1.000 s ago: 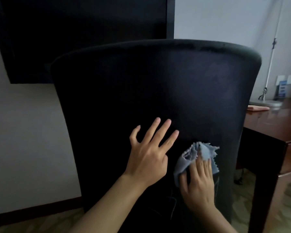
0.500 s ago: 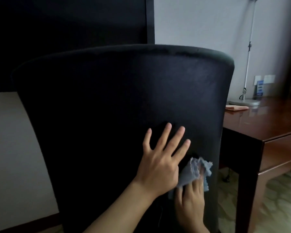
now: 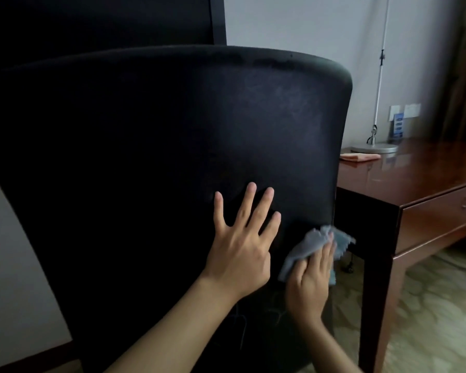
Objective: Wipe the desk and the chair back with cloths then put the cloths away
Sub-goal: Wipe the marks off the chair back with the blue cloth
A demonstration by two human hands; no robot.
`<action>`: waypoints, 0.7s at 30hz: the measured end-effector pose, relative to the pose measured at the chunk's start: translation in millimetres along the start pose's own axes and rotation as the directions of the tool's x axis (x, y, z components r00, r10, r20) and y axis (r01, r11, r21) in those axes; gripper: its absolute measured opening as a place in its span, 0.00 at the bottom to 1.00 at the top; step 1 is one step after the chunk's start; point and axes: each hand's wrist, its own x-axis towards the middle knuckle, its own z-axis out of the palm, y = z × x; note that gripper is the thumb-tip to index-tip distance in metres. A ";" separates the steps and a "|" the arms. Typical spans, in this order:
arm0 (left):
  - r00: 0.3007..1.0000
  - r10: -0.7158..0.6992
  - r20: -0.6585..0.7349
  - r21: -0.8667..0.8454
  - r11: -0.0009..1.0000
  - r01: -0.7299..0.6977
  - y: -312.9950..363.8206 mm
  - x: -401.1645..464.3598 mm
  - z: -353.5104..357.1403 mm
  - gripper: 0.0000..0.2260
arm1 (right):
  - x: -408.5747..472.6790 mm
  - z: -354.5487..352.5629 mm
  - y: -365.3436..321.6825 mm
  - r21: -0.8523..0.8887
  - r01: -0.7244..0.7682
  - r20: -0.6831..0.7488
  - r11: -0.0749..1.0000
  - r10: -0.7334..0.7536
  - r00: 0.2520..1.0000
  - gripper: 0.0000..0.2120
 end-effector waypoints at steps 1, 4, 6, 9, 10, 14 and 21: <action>1.000 0.009 -0.003 0.004 1.000 -0.009 -1.6 -0.9 0.2 0.29 | -9.9 0.1 4.6 0.023 -0.069 0.012 0.997 0.069 0.998 0.29; 1.000 0.010 -0.005 0.003 1.000 -0.010 -5.3 -1.8 -1.6 0.28 | 9.4 -1.3 -9.5 0.104 -0.136 -0.001 0.985 0.137 0.991 0.32; 1.000 0.001 -0.008 -0.027 1.000 -0.001 -4.0 -2.2 -2.6 0.27 | 39.8 -7.2 -33.8 0.113 -0.076 -0.043 0.991 0.081 0.996 0.32; 0.999 -0.004 -0.040 -0.056 0.998 0.002 -5.1 -5.5 -3.8 0.25 | 65.4 -12.7 -51.1 0.119 -0.019 -0.054 0.993 0.025 0.998 0.31; 0.999 0.007 -0.051 -0.045 0.999 -0.009 -8.2 -7.2 -3.6 0.25 | 61.9 -12.5 -46.2 0.114 -0.020 -0.059 0.993 0.027 0.998 0.31; 0.997 0.007 -0.074 0.019 1.000 -0.005 -20.3 -25.2 -6.4 0.23 | -17.6 -3.0 4.3 0.032 -0.149 0.040 0.988 0.148 0.988 0.30; 0.993 -0.022 -0.115 0.103 0.994 0.034 -58.6 -80.1 -9.4 0.21 | -26.4 -3.1 -9.4 0.035 -0.102 0.100 0.994 0.098 0.990 0.31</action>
